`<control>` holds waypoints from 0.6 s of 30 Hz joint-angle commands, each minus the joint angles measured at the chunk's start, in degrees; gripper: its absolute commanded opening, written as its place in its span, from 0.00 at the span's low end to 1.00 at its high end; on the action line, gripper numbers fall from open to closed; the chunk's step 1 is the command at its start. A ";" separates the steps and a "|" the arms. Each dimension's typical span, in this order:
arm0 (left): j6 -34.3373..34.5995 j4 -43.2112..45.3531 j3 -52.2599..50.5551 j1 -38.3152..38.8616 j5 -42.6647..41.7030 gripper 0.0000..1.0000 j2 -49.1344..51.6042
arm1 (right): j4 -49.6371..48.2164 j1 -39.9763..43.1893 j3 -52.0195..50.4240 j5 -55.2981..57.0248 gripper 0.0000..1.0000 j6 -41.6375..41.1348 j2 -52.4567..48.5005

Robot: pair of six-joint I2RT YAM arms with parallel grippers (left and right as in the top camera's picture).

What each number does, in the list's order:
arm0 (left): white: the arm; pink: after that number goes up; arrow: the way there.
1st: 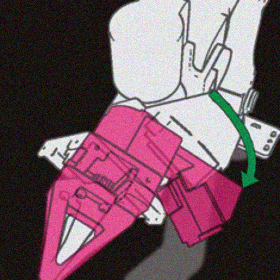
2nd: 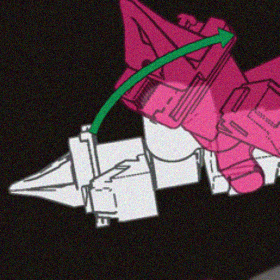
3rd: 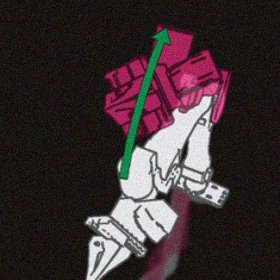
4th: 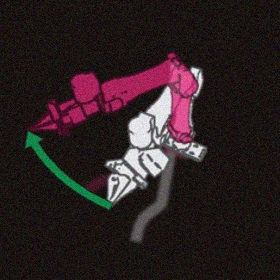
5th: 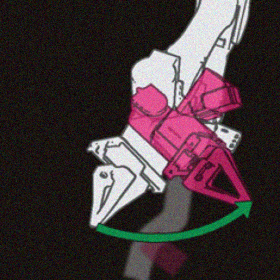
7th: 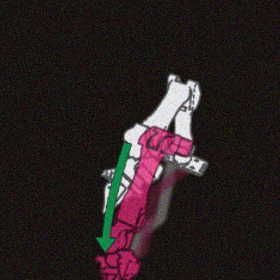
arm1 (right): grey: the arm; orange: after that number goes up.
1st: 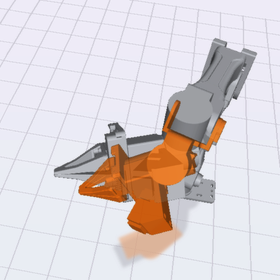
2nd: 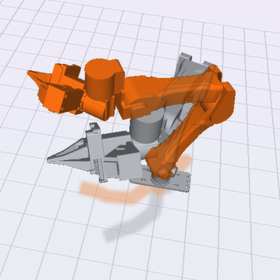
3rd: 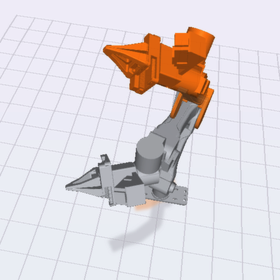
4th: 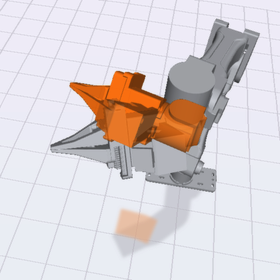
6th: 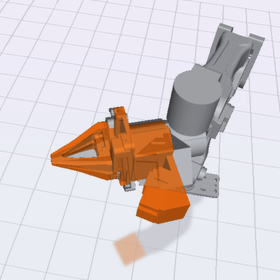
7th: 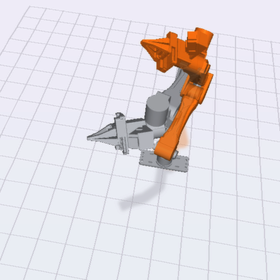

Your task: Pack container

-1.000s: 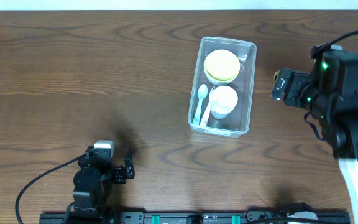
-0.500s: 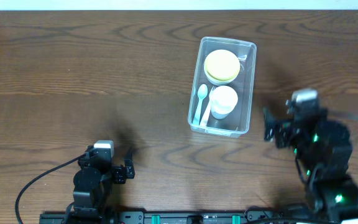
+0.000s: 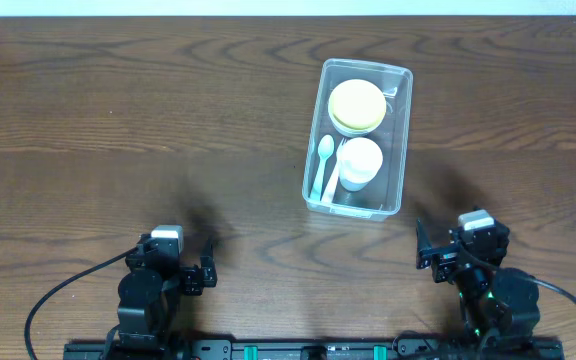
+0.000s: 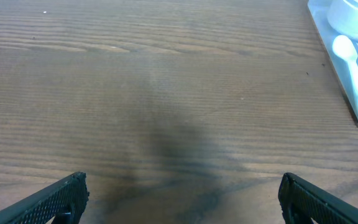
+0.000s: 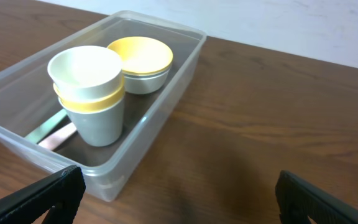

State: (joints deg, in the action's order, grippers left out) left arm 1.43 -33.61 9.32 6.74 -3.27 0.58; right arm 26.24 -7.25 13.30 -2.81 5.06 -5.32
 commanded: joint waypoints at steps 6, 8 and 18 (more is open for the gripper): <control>-0.79 0.07 -0.61 -0.35 -0.61 0.98 -0.35 | 0.13 2.14 -3.48 -0.68 0.99 0.76 5.05; -0.79 0.09 -0.61 -0.35 -0.61 0.98 -0.35 | 0.13 2.71 -4.07 -0.72 0.99 0.72 5.05; -0.79 0.09 -0.61 -0.35 -0.61 0.98 -0.35 | 0.15 8.20 -5.81 -0.85 0.99 -1.60 5.01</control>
